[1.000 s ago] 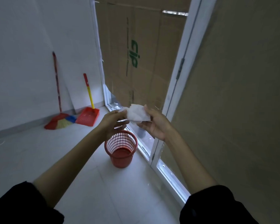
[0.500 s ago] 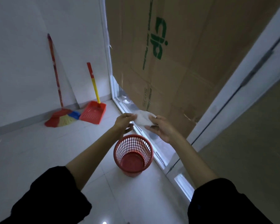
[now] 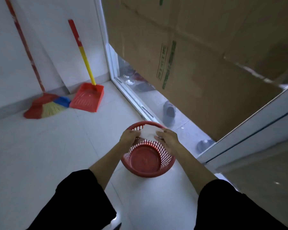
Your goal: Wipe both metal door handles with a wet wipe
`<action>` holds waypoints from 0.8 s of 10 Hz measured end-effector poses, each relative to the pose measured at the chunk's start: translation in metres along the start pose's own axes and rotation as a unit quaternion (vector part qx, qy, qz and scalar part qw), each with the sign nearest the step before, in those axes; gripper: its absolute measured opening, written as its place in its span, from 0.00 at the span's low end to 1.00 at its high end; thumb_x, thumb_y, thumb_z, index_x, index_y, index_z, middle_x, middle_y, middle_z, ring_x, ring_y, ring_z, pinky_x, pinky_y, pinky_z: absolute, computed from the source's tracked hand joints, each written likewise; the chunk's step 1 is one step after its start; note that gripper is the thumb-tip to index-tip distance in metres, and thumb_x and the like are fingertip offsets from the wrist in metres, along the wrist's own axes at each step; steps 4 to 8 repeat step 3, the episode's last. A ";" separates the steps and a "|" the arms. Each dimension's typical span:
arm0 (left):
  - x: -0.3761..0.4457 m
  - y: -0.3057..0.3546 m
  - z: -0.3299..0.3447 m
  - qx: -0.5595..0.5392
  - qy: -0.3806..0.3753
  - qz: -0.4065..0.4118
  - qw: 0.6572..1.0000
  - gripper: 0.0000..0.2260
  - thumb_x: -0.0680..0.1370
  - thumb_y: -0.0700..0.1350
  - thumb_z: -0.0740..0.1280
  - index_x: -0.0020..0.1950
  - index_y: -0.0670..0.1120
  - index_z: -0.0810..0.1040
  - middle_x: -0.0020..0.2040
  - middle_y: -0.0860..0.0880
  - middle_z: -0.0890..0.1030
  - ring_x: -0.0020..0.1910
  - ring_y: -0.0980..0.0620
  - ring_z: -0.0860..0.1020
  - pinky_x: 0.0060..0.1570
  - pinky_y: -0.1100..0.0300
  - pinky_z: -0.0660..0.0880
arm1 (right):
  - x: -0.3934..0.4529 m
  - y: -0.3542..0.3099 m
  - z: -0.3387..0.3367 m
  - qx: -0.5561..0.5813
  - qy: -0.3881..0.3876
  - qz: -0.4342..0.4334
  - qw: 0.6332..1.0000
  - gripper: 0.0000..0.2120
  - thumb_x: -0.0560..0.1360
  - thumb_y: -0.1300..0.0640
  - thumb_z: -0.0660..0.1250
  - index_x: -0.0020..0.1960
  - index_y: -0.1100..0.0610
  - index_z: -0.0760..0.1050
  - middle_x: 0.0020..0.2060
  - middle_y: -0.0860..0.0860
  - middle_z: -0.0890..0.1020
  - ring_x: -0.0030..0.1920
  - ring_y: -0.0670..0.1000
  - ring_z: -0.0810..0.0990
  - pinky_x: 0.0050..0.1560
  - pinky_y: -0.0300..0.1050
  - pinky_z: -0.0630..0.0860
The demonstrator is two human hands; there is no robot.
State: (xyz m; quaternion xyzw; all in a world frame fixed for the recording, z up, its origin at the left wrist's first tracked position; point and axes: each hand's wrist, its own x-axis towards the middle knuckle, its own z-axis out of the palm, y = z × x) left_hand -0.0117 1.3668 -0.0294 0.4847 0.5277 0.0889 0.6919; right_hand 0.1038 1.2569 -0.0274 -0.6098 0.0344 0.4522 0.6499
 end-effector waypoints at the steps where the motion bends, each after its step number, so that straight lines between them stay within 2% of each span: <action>1: 0.057 -0.058 0.004 0.007 -0.010 -0.011 1.000 0.06 0.76 0.36 0.66 0.39 0.39 0.77 0.36 0.42 0.79 0.35 0.47 0.79 0.39 0.58 0.78 | 0.055 0.061 -0.022 0.009 0.026 0.025 0.999 0.11 0.75 0.70 0.65 0.57 0.67 0.73 0.60 0.62 0.76 0.55 0.56 0.77 0.38 0.37 0.81; 2: 0.100 -0.098 0.009 0.054 -0.034 0.011 0.998 0.05 0.76 0.33 0.63 0.47 0.36 0.79 0.45 0.38 0.79 0.49 0.42 0.77 0.51 0.53 0.75 | 0.095 0.105 -0.034 -0.006 0.037 0.038 0.999 0.11 0.74 0.71 0.65 0.57 0.67 0.73 0.63 0.62 0.73 0.58 0.57 0.76 0.41 0.39 0.82; 3: 0.131 -0.122 0.016 0.064 -0.025 0.023 0.997 0.15 0.79 0.32 0.56 0.64 0.36 0.73 0.57 0.41 0.76 0.57 0.46 0.74 0.50 0.59 0.76 | 0.128 0.132 -0.038 -0.036 0.063 0.044 0.996 0.11 0.75 0.71 0.64 0.58 0.67 0.73 0.61 0.61 0.74 0.53 0.55 0.78 0.50 0.43 0.80; 8: 0.131 -0.122 0.016 0.064 -0.025 0.023 0.997 0.15 0.79 0.32 0.56 0.64 0.36 0.73 0.57 0.41 0.76 0.57 0.46 0.74 0.50 0.59 0.76 | 0.128 0.132 -0.038 -0.036 0.063 0.044 0.996 0.11 0.75 0.71 0.64 0.58 0.67 0.73 0.61 0.61 0.74 0.53 0.55 0.78 0.50 0.43 0.80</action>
